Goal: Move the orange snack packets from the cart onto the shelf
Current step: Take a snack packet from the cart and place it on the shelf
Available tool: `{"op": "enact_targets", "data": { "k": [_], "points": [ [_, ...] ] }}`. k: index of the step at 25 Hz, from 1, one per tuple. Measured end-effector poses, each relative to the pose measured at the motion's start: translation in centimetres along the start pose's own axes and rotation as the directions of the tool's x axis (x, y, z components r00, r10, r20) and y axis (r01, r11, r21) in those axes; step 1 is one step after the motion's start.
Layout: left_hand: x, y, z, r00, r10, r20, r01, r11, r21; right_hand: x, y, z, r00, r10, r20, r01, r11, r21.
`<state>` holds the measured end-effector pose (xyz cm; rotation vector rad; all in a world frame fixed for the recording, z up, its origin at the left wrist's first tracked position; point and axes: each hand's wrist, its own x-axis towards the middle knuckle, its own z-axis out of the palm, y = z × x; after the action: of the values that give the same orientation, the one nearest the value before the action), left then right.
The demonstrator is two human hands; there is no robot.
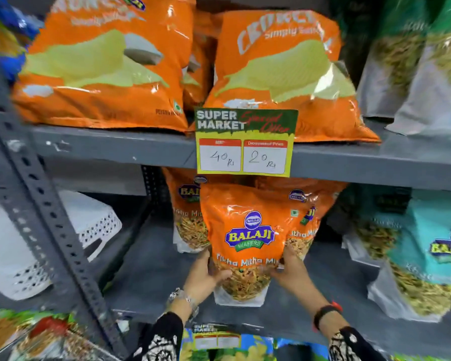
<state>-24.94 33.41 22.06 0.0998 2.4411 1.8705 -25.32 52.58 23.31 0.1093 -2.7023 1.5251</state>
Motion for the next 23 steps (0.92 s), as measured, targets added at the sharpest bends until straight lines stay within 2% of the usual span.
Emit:
{"op": "enact_targets", "data": {
  "k": [3, 6, 10, 12, 14, 16, 18, 19, 21, 23],
  "points": [
    [0.3, -0.5, -0.1, 1.0, 0.016, 0.004, -0.016, 1.0, 0.003, -0.1, 0.3, 0.3, 1.0, 0.005, -0.006, -0.005, 1.0, 0.0],
    [-0.5, -0.7, 0.0, 0.998, 0.034, -0.061, -0.033, 0.999, 0.014, -1.4, -0.1, 0.9, 0.999, 0.008, -0.051, -0.005, 0.999, 0.043],
    [-4.1, -1.9, -1.1, 0.971, 0.043, -0.233, -0.044, 0.999, 0.005, -5.8, 0.0, 2.6, 0.959, 0.061, -0.275, -0.026, 0.991, 0.131],
    [-7.8, -3.3, -2.5, 0.957, 0.019, -0.291, -0.032, 0.999, -0.039, -8.5, -0.2, 4.6, 0.938, -0.027, -0.345, 0.079, 0.988, 0.136],
    [-12.3, -5.1, -4.5, 0.935, -0.046, -0.351, 0.024, 0.998, -0.066, -10.7, -1.0, 7.7, 0.955, -0.177, -0.238, 0.206, 0.973, 0.1],
    [-17.5, -7.6, -6.9, 0.891, -0.113, -0.44, 0.087, 0.993, -0.08, -12.5, -2.4, 11.9, 0.954, -0.301, 0.014, 0.3, 0.953, 0.044],
    [-22.8, -10.1, -9.6, 0.839, -0.201, -0.506, 0.177, 0.98, -0.096, -14.1, -4.1, 16.8, 0.893, -0.355, 0.277, 0.366, 0.931, 0.015],
    [-25.0, -11.4, -10.7, 0.818, -0.243, -0.521, 0.237, 0.968, -0.08, -14.6, -4.8, 19.0, 0.849, -0.362, 0.386, 0.391, 0.92, 0.004],
    [-30.9, -15.3, -13.3, 0.732, -0.324, -0.599, 0.372, 0.927, -0.047, -16.6, -6.4, 24.7, 0.705, -0.361, 0.611, 0.443, 0.896, 0.018],
    [-35.8, -18.7, -14.8, 0.62, -0.443, -0.648, 0.478, 0.868, -0.136, -18.0, -6.9, 29.4, 0.541, -0.326, 0.775, 0.482, 0.876, 0.032]
  ]
}}
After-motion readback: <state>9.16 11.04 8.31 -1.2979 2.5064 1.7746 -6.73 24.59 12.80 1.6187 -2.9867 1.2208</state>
